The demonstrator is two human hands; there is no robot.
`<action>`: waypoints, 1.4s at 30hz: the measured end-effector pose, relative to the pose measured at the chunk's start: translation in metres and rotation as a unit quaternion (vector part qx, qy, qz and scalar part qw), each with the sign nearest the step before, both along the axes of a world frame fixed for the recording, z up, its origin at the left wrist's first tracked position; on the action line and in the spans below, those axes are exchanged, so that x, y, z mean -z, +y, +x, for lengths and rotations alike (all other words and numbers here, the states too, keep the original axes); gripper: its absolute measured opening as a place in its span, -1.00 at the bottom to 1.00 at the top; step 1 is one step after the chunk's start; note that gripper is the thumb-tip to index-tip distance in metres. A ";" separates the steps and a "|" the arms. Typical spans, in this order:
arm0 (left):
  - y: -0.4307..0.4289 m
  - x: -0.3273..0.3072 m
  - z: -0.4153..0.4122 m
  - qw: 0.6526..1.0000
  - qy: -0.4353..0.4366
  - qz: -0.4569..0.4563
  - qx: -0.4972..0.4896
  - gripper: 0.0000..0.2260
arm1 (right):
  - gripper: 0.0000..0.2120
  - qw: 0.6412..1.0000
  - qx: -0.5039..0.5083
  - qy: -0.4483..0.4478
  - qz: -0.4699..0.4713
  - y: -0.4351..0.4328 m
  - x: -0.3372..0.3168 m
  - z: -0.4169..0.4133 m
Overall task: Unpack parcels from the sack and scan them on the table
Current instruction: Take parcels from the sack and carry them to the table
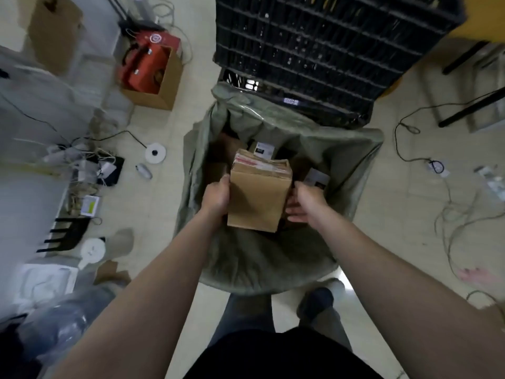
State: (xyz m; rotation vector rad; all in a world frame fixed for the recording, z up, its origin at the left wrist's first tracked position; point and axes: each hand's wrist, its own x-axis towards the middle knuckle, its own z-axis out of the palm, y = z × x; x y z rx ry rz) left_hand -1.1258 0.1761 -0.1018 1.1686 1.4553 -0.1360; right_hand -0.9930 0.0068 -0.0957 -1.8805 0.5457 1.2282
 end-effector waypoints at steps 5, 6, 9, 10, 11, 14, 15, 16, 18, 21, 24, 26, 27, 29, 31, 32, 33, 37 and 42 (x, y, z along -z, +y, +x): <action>0.018 0.047 0.019 1.000 0.003 -0.020 0.024 -0.37 | -0.70 0.998 0.052 0.019 -0.027 0.032 0.037 0.012; 0.020 0.056 0.023 0.999 -0.007 -0.020 0.026 -0.47 | -0.70 0.998 0.056 0.020 -0.024 0.037 0.044 0.014; 0.026 0.079 0.040 0.998 -0.037 -0.027 0.043 -0.78 | -0.70 0.997 0.075 0.021 0.002 0.053 0.065 0.022; 0.028 0.085 0.046 0.996 -0.047 -0.035 0.060 -0.84 | -0.72 0.996 0.080 0.024 0.013 0.058 0.071 0.024; 0.028 0.091 0.052 0.994 -0.063 -0.041 0.076 -0.83 | -0.74 0.995 0.092 0.033 0.027 0.062 0.077 0.025; 0.025 0.104 0.068 0.989 -0.098 -0.038 0.106 -0.76 | -0.77 0.992 0.110 0.042 0.042 0.078 0.091 0.022; 0.024 0.108 0.073 0.990 -0.084 -0.029 0.113 -0.79 | -0.75 0.994 0.097 0.031 0.026 0.080 0.097 0.020; 0.023 0.112 0.075 0.991 -0.059 -0.025 0.121 -0.82 | -0.71 0.997 0.080 0.019 0.008 0.080 0.104 0.018; 0.022 0.118 0.074 0.990 -0.015 -0.042 0.132 -0.76 | -0.66 0.998 0.053 0.014 -0.012 0.075 0.116 0.015; 0.024 0.127 0.062 0.979 0.055 -0.123 0.153 -0.58 | -0.64 0.999 0.018 0.034 -0.018 0.067 0.129 0.012; 0.021 0.132 0.050 0.965 0.092 -0.198 0.145 -0.43 | -0.56 0.998 -0.047 0.015 -0.037 0.066 0.141 0.010; 0.019 0.140 0.046 0.963 0.088 -0.227 0.111 -0.38 | -0.54 0.997 -0.067 0.002 -0.041 0.071 0.146 0.010; 0.018 0.145 0.045 0.962 0.076 -0.248 0.087 -0.37 | -0.56 0.996 -0.075 -0.003 -0.040 0.073 0.148 0.011; 0.013 0.152 0.044 0.959 0.051 -0.278 0.030 -0.39 | -0.59 0.995 -0.085 -0.011 -0.040 0.077 0.150 0.014; 0.010 0.156 0.049 0.969 0.020 -0.248 0.007 -0.49 | -0.60 0.997 -0.062 -0.027 -0.038 0.077 0.149 0.017; 0.008 0.158 0.053 0.974 0.001 -0.226 0.003 -0.56 | -0.62 0.997 -0.042 -0.044 -0.036 0.075 0.148 0.019; 0.007 0.160 0.059 0.977 -0.017 -0.214 -0.004 -0.63 | -0.66 0.997 -0.028 -0.069 -0.028 0.072 0.148 0.020; 0.007 0.158 0.071 0.978 -0.022 -0.209 -0.009 -0.68 | -0.75 0.992 -0.011 -0.126 0.000 0.062 0.150 0.028; -0.003 0.166 0.058 0.980 -0.015 -0.196 0.001 -0.50 | -0.71 0.992 -0.054 -0.118 -0.005 0.058 0.155 0.035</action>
